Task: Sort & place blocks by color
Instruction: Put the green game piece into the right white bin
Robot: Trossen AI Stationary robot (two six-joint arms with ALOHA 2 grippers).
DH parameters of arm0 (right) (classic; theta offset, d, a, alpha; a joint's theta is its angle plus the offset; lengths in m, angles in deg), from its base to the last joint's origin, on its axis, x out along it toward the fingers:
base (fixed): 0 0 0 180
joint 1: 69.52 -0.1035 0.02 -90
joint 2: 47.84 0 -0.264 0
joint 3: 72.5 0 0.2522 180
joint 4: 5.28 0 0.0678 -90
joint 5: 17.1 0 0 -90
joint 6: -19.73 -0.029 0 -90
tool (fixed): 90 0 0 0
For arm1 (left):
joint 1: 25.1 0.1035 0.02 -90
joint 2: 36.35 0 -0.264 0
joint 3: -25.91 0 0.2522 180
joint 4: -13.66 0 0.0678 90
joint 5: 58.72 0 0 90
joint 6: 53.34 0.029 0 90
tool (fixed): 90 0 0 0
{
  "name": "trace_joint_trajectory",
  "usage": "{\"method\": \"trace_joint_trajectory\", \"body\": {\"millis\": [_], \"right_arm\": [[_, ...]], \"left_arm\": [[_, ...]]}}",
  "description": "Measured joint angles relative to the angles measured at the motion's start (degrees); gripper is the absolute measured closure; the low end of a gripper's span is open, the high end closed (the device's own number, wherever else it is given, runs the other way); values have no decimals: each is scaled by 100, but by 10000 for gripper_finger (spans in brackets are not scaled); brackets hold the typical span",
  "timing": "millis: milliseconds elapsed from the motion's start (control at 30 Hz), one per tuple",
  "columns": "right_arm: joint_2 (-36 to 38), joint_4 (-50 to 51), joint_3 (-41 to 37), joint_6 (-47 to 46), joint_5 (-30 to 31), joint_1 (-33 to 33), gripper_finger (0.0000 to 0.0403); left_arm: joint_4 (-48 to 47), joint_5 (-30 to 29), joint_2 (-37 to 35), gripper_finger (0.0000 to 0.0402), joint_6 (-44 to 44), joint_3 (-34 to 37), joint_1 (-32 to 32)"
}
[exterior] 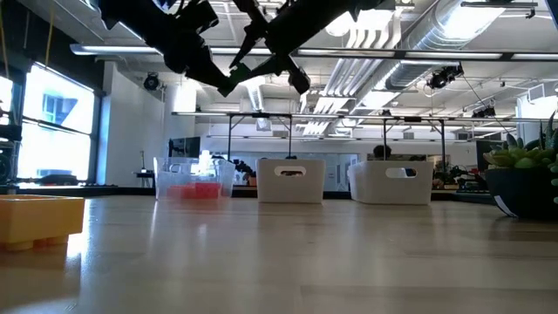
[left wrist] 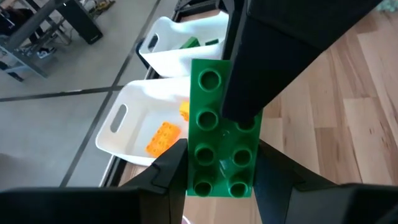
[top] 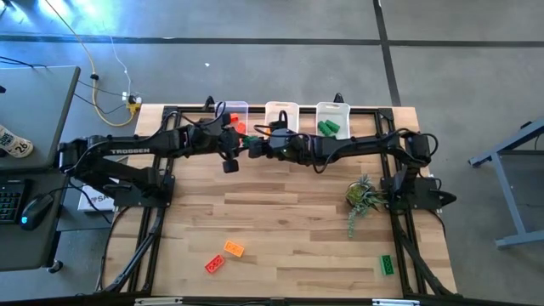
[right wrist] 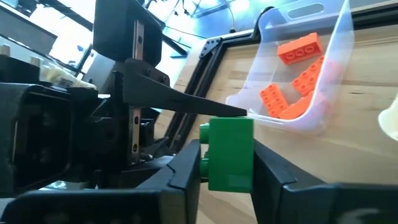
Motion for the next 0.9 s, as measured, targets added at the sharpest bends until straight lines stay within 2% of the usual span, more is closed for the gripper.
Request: {"method": "trace_joint_trajectory", "body": {"millis": [67,267,567,733,900], "right_arm": [[-2,75,-3,4,9,2,330],[-2,213,-3,-24,5,2,331],[-7,475,-8,22,73,7,331],[-7,1180,-8,40,69,33,331],[-7,2051,-8,228,-96,142,331]], "left_arm": [[7,-10,65,282,-3,0,0],[29,-8,83,274,-51,0,0],[97,-34,83,226,104,-2,-4],[76,-46,83,201,15,-2,-4],[-16,-52,83,194,-550,-2,-4]]}}
